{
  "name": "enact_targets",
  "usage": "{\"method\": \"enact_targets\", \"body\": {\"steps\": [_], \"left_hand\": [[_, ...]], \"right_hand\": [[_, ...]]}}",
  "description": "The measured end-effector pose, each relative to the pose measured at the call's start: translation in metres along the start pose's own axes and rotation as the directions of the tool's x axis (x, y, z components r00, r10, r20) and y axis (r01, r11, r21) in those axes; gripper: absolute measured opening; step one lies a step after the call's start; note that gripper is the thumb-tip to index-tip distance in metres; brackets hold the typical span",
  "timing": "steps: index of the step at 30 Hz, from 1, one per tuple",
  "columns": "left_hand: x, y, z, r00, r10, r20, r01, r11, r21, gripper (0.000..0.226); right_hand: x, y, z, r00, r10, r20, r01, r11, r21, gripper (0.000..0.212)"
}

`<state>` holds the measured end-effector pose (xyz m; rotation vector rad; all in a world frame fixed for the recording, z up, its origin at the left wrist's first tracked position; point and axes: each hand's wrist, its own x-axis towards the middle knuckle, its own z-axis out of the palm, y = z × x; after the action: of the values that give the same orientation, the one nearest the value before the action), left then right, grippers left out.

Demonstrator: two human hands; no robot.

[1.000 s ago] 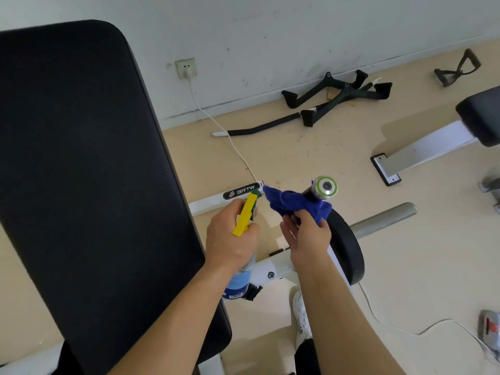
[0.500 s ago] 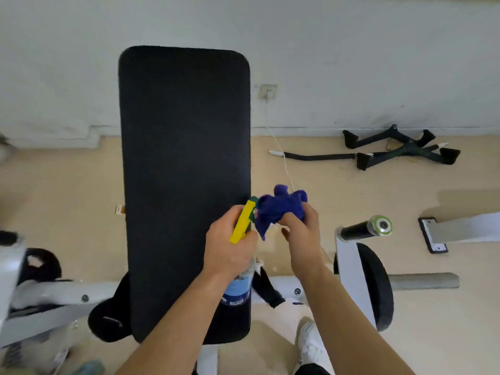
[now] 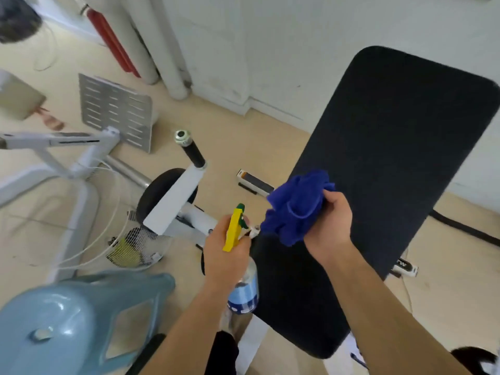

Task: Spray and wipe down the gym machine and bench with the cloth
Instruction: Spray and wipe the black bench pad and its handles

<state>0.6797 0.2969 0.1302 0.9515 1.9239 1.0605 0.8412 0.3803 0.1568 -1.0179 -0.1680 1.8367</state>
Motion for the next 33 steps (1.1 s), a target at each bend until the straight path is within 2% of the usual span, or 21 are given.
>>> {"method": "enact_targets", "body": {"steps": [7, 13, 17, 22, 25, 27, 29, 30, 31, 33], "left_hand": [[0.063, -0.029, -0.059, 0.980, -0.062, -0.191, 0.058, 0.998, -0.027, 0.034], [0.124, -0.033, -0.074, 0.980, 0.001, -0.200, -0.003, 1.000, -0.014, 0.026], [0.145, -0.042, -0.077, 0.982, -0.030, -0.186, 0.031, 1.000, 0.000, 0.007], [0.143, -0.054, -0.079, 0.986, -0.042, -0.160, 0.044, 0.999, 0.006, 0.001], [0.141, -0.059, -0.087, 0.986, -0.045, -0.162, 0.044, 0.999, -0.008, 0.019], [0.143, -0.060, -0.094, 0.981, -0.037, -0.190, 0.035, 0.999, -0.017, 0.030], [0.148, -0.058, -0.101, 0.973, -0.025, -0.230, 0.018, 0.999, -0.032, 0.033], [0.152, -0.055, -0.105, 0.969, -0.023, -0.245, 0.011, 0.999, -0.050, 0.033], [0.156, -0.052, -0.108, 0.967, -0.018, -0.255, 0.002, 0.998, -0.063, 0.033], [0.164, -0.047, -0.114, 0.965, 0.002, -0.261, -0.022, 0.997, -0.074, 0.035]], "right_hand": [[0.044, 0.078, 0.062, 0.986, 0.167, -0.017, -0.167, 0.982, -0.087, 0.035], [0.087, 0.103, 0.088, 0.981, 0.192, -0.026, -0.193, 0.973, -0.125, 0.033], [0.111, 0.112, 0.097, 0.986, 0.163, -0.018, -0.164, 0.976, -0.143, 0.032], [0.128, 0.118, 0.104, 0.993, 0.112, -0.025, -0.115, 0.977, -0.179, 0.035], [0.139, 0.125, 0.111, 0.999, 0.030, 0.012, -0.026, 0.975, -0.222, 0.043], [0.145, 0.133, 0.125, 0.992, -0.039, 0.121, 0.074, 0.951, -0.299, 0.032], [0.150, 0.150, 0.146, 0.960, -0.107, 0.257, 0.210, 0.884, -0.418, 0.029], [0.155, 0.165, 0.153, 0.941, -0.155, 0.301, 0.294, 0.814, -0.501, 0.031], [0.159, 0.180, 0.158, 0.920, -0.223, 0.322, 0.379, 0.712, -0.591, 0.030], [0.174, 0.210, 0.152, 0.866, -0.383, 0.323, 0.479, 0.443, -0.758, 0.034]]}}
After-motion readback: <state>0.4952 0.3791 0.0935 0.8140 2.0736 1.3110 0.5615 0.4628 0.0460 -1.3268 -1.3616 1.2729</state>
